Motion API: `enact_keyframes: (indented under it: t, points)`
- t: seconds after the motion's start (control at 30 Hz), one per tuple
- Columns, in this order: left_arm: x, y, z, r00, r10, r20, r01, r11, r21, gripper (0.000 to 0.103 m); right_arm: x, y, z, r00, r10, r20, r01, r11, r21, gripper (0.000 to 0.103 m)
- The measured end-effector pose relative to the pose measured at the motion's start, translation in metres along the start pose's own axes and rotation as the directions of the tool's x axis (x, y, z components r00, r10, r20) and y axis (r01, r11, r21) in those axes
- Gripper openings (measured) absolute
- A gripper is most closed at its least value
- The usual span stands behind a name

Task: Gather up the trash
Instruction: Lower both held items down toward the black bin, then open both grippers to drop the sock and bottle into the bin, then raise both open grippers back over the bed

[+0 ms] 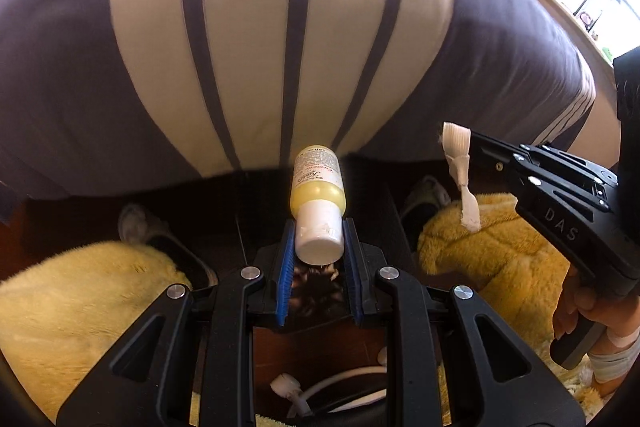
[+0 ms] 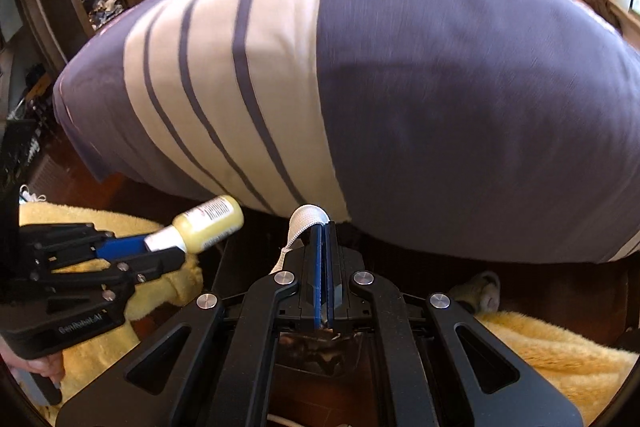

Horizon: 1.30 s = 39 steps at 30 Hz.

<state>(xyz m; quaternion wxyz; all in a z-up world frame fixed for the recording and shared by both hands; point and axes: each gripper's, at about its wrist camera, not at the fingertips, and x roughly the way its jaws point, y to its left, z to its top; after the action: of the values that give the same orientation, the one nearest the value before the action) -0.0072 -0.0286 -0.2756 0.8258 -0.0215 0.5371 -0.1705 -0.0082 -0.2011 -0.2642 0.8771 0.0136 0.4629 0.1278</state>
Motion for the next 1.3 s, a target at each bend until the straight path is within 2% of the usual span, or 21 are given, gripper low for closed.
enact_keyframes:
  t: [0.17, 0.33, 0.53, 0.57, 0.63, 0.67, 0.7, 0.77, 0.8, 0.83, 0.9, 0.97, 1.03, 1.13, 1.2, 1.3]
  points:
    - [0.037, 0.003, -0.010, 0.996, -0.024, -0.091, 0.023, 1.000, -0.010, 0.021, 0.029, -0.001, -0.014, 0.997, 0.031, -0.075, -0.030, 0.999, 0.025, 0.003]
    - [0.065, 0.007, -0.016, 0.985, -0.029, -0.171, 0.026, 1.000, -0.014, 0.021, 0.055, -0.006, -0.024, 0.988, 0.031, -0.152, -0.024, 0.999, 0.048, 0.003]
    - [0.081, 0.011, -0.019, 0.976, -0.035, -0.215, 0.030, 0.999, -0.026, 0.021, 0.073, -0.010, -0.026, 0.975, 0.056, -0.214, -0.040, 0.996, 0.081, 0.006]
    - [0.081, 0.011, -0.019, 0.975, -0.039, -0.216, 0.034, 0.999, -0.027, 0.022, 0.074, -0.011, -0.027, 0.973, 0.063, -0.221, -0.046, 0.996, 0.082, 0.006]
    - [0.080, 0.012, -0.018, 0.976, -0.040, -0.212, 0.034, 0.999, -0.028, 0.034, 0.077, -0.014, -0.024, 0.972, 0.064, -0.226, -0.045, 0.995, 0.087, 0.006]
    - [0.081, 0.014, -0.017, 0.978, -0.031, -0.208, 0.027, 0.999, -0.024, 0.036, 0.078, -0.014, -0.023, 0.971, 0.064, -0.230, -0.044, 0.995, 0.092, 0.006]
    - [0.079, 0.014, -0.017, 0.979, -0.021, -0.202, 0.018, 1.000, -0.020, 0.038, 0.078, -0.015, -0.024, 0.971, 0.064, -0.231, -0.044, 0.995, 0.093, 0.009]
    - [0.077, 0.018, -0.017, 0.981, -0.017, -0.193, 0.012, 1.000, -0.026, 0.041, 0.077, -0.017, -0.023, 0.973, 0.056, -0.224, -0.035, 0.995, 0.096, 0.028]
    - [0.075, 0.018, -0.016, 0.982, -0.015, -0.189, 0.010, 0.999, -0.031, 0.041, 0.075, -0.018, -0.022, 0.974, 0.057, -0.219, -0.036, 0.995, 0.098, 0.044]
    - [0.072, 0.018, -0.015, 0.983, -0.014, -0.182, 0.007, 0.999, -0.035, 0.041, 0.073, -0.019, -0.021, 0.976, 0.062, -0.211, -0.041, 0.994, 0.103, 0.052]
    - [0.063, 0.018, -0.012, 0.987, -0.002, -0.158, -0.004, 0.999, -0.035, 0.046, 0.066, -0.020, -0.017, 0.979, 0.065, -0.192, -0.043, 0.993, 0.113, 0.052]
    - [0.054, 0.016, -0.009, 0.991, 0.016, -0.131, -0.020, 0.999, -0.026, 0.052, 0.056, -0.022, -0.012, 0.984, 0.058, -0.170, -0.037, 0.992, 0.123, 0.058]
    - [0.042, 0.016, -0.005, 0.994, 0.031, -0.101, -0.033, 0.999, -0.021, 0.064, 0.043, -0.022, -0.005, 0.990, 0.040, -0.134, -0.024, 0.993, 0.119, 0.076]
    - [0.016, 0.015, 0.007, 0.998, 0.050, -0.029, -0.050, 0.999, -0.015, 0.080, 0.014, -0.023, 0.007, 0.998, -0.031, -0.053, 0.036, 0.995, 0.096, 0.090]
    - [-0.003, 0.011, 0.015, 0.998, 0.059, 0.015, -0.059, 0.998, -0.009, 0.086, -0.006, -0.025, 0.017, 0.998, -0.067, -0.001, 0.067, 0.993, 0.098, 0.093]
    - [-0.032, 0.008, 0.030, 0.993, 0.075, 0.087, -0.076, 0.997, 0.000, 0.089, -0.037, -0.028, 0.034, 0.992, -0.090, 0.086, 0.081, 0.992, 0.100, 0.095]
